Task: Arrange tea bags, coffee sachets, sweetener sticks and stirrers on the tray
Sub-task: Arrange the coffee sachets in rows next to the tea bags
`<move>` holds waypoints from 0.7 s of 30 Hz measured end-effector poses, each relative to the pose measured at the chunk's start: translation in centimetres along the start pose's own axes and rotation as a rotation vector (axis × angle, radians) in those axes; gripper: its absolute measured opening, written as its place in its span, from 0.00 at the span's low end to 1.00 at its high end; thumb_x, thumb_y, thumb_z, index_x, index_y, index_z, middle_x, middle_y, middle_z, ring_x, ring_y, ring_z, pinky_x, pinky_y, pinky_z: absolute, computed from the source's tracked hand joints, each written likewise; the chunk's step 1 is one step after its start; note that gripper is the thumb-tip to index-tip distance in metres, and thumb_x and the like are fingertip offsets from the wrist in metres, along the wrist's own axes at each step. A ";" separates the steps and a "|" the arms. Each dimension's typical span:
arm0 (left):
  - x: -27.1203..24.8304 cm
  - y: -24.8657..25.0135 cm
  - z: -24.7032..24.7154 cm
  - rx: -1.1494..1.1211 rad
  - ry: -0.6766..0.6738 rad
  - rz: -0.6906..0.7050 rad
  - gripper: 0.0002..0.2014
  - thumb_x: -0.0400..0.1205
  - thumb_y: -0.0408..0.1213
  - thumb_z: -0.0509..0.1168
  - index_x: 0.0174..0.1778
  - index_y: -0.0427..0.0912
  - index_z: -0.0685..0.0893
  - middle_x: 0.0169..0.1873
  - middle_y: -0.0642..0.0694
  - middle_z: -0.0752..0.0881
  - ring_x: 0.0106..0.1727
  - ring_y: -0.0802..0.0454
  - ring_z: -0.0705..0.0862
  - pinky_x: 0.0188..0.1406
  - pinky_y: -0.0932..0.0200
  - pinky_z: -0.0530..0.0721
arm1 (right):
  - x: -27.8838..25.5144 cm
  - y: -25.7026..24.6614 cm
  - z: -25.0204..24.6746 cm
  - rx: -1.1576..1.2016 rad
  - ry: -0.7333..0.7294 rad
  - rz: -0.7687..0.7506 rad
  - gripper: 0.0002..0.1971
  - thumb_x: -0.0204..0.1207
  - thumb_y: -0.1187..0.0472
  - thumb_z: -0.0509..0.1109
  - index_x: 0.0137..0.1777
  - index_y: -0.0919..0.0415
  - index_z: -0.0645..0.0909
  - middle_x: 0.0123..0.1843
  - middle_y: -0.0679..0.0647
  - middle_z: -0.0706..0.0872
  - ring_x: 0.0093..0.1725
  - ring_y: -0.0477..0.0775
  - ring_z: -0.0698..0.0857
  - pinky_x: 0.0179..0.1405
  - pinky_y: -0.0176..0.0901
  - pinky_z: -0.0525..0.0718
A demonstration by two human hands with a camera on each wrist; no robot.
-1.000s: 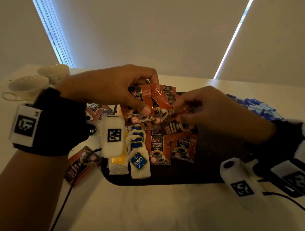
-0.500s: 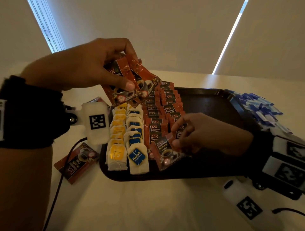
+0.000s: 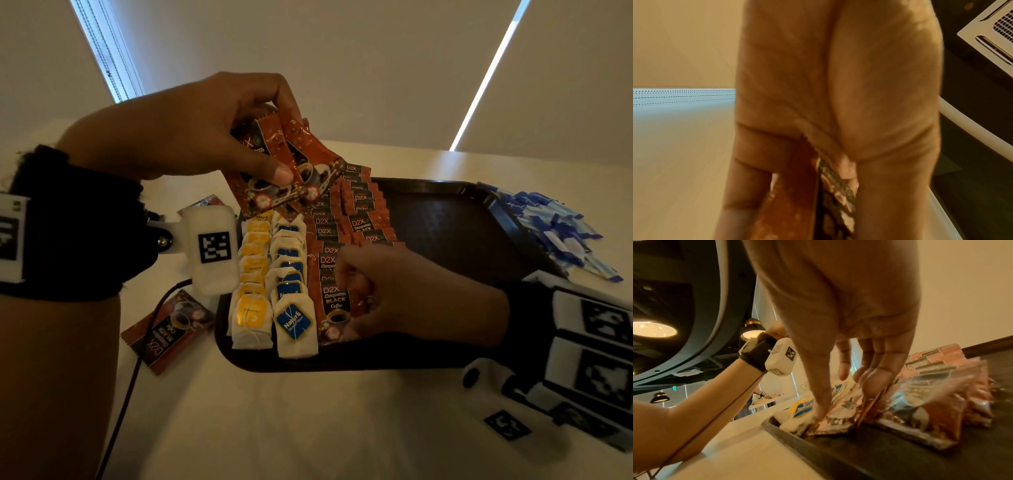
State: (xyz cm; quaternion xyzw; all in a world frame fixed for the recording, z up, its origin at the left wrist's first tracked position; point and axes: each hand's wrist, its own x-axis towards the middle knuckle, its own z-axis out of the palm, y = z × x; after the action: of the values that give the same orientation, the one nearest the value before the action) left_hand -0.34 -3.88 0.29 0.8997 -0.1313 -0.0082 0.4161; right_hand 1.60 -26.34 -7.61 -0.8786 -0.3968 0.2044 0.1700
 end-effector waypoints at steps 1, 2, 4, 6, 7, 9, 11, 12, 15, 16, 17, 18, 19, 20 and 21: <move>0.0 0.0 0.0 -0.001 -0.001 0.000 0.18 0.62 0.44 0.72 0.46 0.55 0.76 0.42 0.69 0.88 0.44 0.66 0.88 0.28 0.74 0.82 | 0.1 -0.1 0.2 -0.040 -0.020 -0.038 0.23 0.66 0.52 0.79 0.56 0.47 0.71 0.50 0.37 0.73 0.47 0.36 0.74 0.43 0.28 0.72; 0.1 0.0 0.0 -0.001 -0.002 0.000 0.18 0.63 0.44 0.72 0.46 0.55 0.76 0.42 0.68 0.88 0.44 0.66 0.88 0.28 0.74 0.82 | 0.3 -0.1 0.4 -0.083 -0.039 -0.062 0.26 0.66 0.51 0.78 0.61 0.47 0.71 0.56 0.38 0.73 0.52 0.37 0.73 0.48 0.29 0.73; 0.1 0.0 0.0 -0.005 -0.003 -0.003 0.18 0.63 0.42 0.72 0.47 0.54 0.77 0.42 0.67 0.88 0.44 0.64 0.89 0.28 0.73 0.83 | 0.8 0.0 0.8 -0.131 -0.058 -0.078 0.31 0.67 0.50 0.78 0.68 0.48 0.69 0.59 0.41 0.71 0.55 0.39 0.71 0.47 0.25 0.71; 0.1 -0.2 -0.1 -0.012 -0.006 -0.006 0.18 0.64 0.41 0.73 0.48 0.52 0.77 0.44 0.63 0.89 0.44 0.61 0.89 0.28 0.71 0.84 | 1.2 0.0 0.9 -0.120 -0.071 -0.070 0.32 0.67 0.52 0.78 0.70 0.49 0.68 0.49 0.37 0.67 0.46 0.36 0.70 0.38 0.23 0.66; 0.1 -0.3 -0.1 -0.012 -0.008 -0.007 0.18 0.64 0.41 0.73 0.49 0.52 0.77 0.44 0.62 0.89 0.43 0.60 0.90 0.28 0.70 0.84 | 1.4 0.0 0.8 -0.111 -0.075 -0.067 0.32 0.68 0.52 0.78 0.70 0.50 0.68 0.45 0.36 0.66 0.42 0.35 0.69 0.36 0.24 0.65; 0.1 -0.4 -0.1 -0.010 -0.011 -0.008 0.18 0.64 0.42 0.73 0.48 0.53 0.77 0.44 0.63 0.89 0.43 0.60 0.90 0.28 0.71 0.84 | 1.6 0.1 0.7 -0.104 -0.072 -0.064 0.30 0.68 0.54 0.78 0.68 0.51 0.69 0.41 0.35 0.65 0.39 0.32 0.68 0.34 0.24 0.66; 0.1 -0.3 -0.1 -0.011 -0.015 -0.007 0.18 0.64 0.42 0.72 0.47 0.54 0.77 0.43 0.64 0.89 0.43 0.61 0.89 0.27 0.71 0.84 | 1.9 0.1 0.5 -0.097 -0.060 -0.058 0.29 0.67 0.54 0.78 0.66 0.52 0.70 0.40 0.35 0.66 0.38 0.32 0.69 0.32 0.22 0.68; 0.1 -0.3 -0.1 -0.015 -0.017 -0.007 0.18 0.64 0.41 0.72 0.47 0.54 0.77 0.43 0.64 0.89 0.43 0.61 0.89 0.28 0.71 0.84 | 2.1 0.1 0.4 -0.097 -0.055 -0.054 0.29 0.67 0.54 0.78 0.66 0.52 0.71 0.40 0.35 0.66 0.38 0.32 0.69 0.32 0.23 0.67; 0.1 -0.3 -0.2 -0.018 -0.017 -0.006 0.18 0.64 0.41 0.72 0.48 0.53 0.77 0.44 0.63 0.89 0.43 0.61 0.89 0.27 0.71 0.84 | 2.6 0.2 0.3 -0.109 -0.041 -0.048 0.30 0.67 0.54 0.79 0.67 0.53 0.70 0.40 0.36 0.65 0.38 0.33 0.68 0.32 0.24 0.65; 0.1 -0.3 -0.2 -0.014 -0.016 -0.006 0.18 0.64 0.42 0.72 0.48 0.53 0.77 0.44 0.63 0.89 0.43 0.61 0.89 0.27 0.71 0.83 | 2.7 0.2 0.3 -0.112 -0.041 -0.050 0.31 0.67 0.54 0.78 0.68 0.53 0.69 0.40 0.36 0.65 0.38 0.33 0.68 0.33 0.24 0.65; 0.1 -0.4 -0.2 -0.011 -0.015 -0.007 0.18 0.63 0.42 0.72 0.48 0.53 0.77 0.44 0.63 0.89 0.43 0.61 0.89 0.27 0.72 0.83 | 2.6 0.3 0.4 -0.111 -0.042 -0.054 0.31 0.68 0.54 0.78 0.68 0.53 0.69 0.40 0.36 0.65 0.38 0.33 0.68 0.33 0.24 0.65; 0.1 -0.4 -0.3 -0.011 -0.015 -0.008 0.18 0.63 0.42 0.72 0.48 0.53 0.77 0.44 0.63 0.89 0.43 0.61 0.89 0.27 0.71 0.83 | 2.5 0.3 0.4 -0.103 -0.044 -0.056 0.31 0.68 0.54 0.78 0.68 0.52 0.69 0.40 0.36 0.65 0.39 0.33 0.68 0.34 0.24 0.65; 0.1 -0.4 -0.4 -0.013 -0.014 -0.009 0.18 0.63 0.43 0.72 0.48 0.53 0.77 0.44 0.63 0.89 0.43 0.61 0.89 0.27 0.71 0.84 | 2.3 0.3 0.3 -0.084 -0.044 -0.052 0.30 0.68 0.55 0.78 0.68 0.52 0.69 0.41 0.36 0.66 0.39 0.34 0.69 0.35 0.25 0.67; 0.0 -0.5 -0.4 -0.014 -0.014 -0.011 0.18 0.63 0.43 0.72 0.48 0.53 0.77 0.44 0.62 0.89 0.44 0.61 0.89 0.28 0.71 0.84 | 2.1 0.2 0.3 -0.055 -0.039 -0.043 0.29 0.68 0.55 0.78 0.67 0.52 0.70 0.41 0.37 0.68 0.39 0.35 0.71 0.36 0.26 0.68; 0.1 -0.5 -0.4 -0.014 -0.014 -0.013 0.18 0.63 0.43 0.72 0.47 0.54 0.77 0.44 0.62 0.89 0.44 0.61 0.89 0.28 0.71 0.84 | 1.9 0.2 0.1 -0.025 -0.026 -0.035 0.27 0.68 0.55 0.77 0.65 0.51 0.71 0.41 0.38 0.70 0.39 0.36 0.73 0.36 0.27 0.71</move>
State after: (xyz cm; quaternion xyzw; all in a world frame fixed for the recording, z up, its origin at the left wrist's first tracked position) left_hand -0.10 -3.23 0.17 0.8976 -0.1285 -0.0182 0.4212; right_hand 2.81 -25.01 -8.17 -0.8708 -0.4167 0.2081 0.1575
